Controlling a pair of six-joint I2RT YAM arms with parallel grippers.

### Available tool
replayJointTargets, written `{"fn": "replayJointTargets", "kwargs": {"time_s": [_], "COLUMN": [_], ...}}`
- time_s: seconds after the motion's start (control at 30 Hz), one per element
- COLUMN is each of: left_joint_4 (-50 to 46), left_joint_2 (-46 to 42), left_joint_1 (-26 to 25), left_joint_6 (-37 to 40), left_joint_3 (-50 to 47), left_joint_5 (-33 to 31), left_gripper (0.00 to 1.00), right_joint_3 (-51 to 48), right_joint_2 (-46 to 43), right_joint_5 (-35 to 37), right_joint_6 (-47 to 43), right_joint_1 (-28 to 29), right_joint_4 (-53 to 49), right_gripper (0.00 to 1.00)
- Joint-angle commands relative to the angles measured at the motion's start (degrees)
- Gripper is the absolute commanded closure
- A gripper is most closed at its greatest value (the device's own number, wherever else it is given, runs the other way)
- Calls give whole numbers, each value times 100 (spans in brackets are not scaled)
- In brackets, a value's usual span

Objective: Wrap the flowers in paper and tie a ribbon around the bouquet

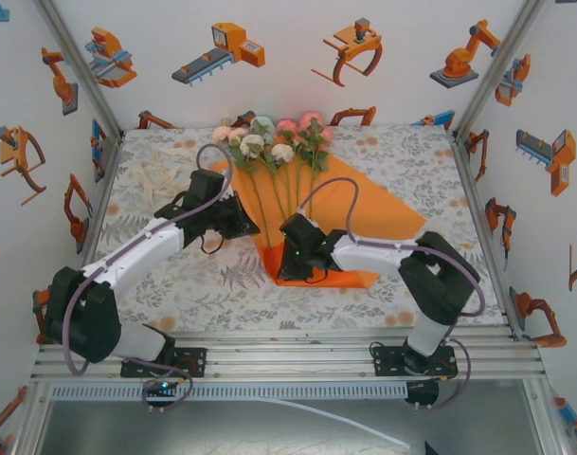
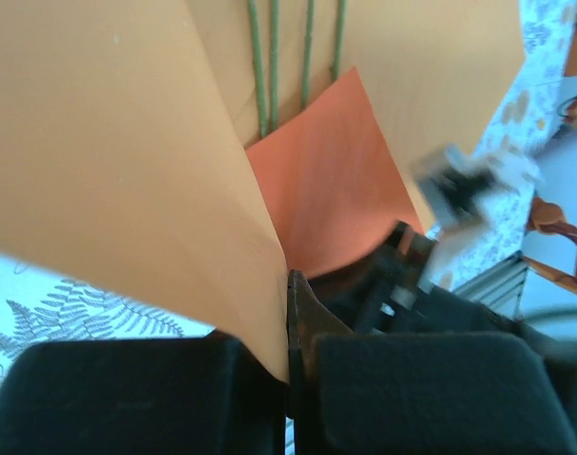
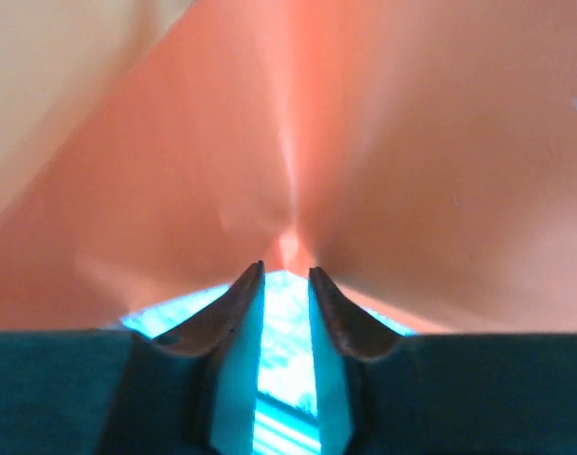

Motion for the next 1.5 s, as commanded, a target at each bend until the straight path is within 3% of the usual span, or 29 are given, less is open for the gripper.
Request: {"fn": "replayJointTargets", "kwargs": {"time_s": [0.0,0.13,0.37,0.47,0.57,0.63,0.7,0.77,0.93,1.07,1.17,1.27,1.47], "left_joint_4": [-229,-219,-195,-229,-307,-589,-721,-655,-282,-243,6,456,1096], "left_joint_2": [250,510,1013,1115,1089,972,736,427,-218,8,574,1152,2325], "left_joint_1": [-84,-274,-508,-545,-546,-525,-513,-486,-276,182,473,568,561], "left_joint_6": [242,211,32,32,121,323,531,690,750,508,773,978,709], "left_joint_3": [274,532,952,1070,1151,1359,1476,1450,958,718,711,855,1402], "left_joint_5": [-133,-156,-135,-142,-219,-442,-725,-989,-1811,-2000,-1711,-1106,-163], "left_gripper": [94,94,89,87,80,71,57,45,38,35,35,36,47], "right_joint_3": [-588,-1064,-463,-388,-396,-542,-777,-1012,-1326,-1273,-1283,-1217,-1183], "right_joint_2": [-865,-1295,-247,-96,-194,-356,-548,-696,-738,-669,-673,-729,-992], "right_joint_5": [-215,-376,-487,-113,363,675,909,1081,1160,1199,1196,1250,1588], "right_joint_6": [-755,-1100,-721,-542,-383,-289,-193,-31,428,646,675,620,625], "right_joint_1": [37,57,57,33,-44,-82,-120,-160,-312,-313,-312,-315,-326], "right_joint_4": [826,1947,3268,2991,2371,2144,2134,2149,1913,1509,1407,1256,832], "right_gripper": [50,26,25,36,59,77,92,100,100,100,100,91,80]}}
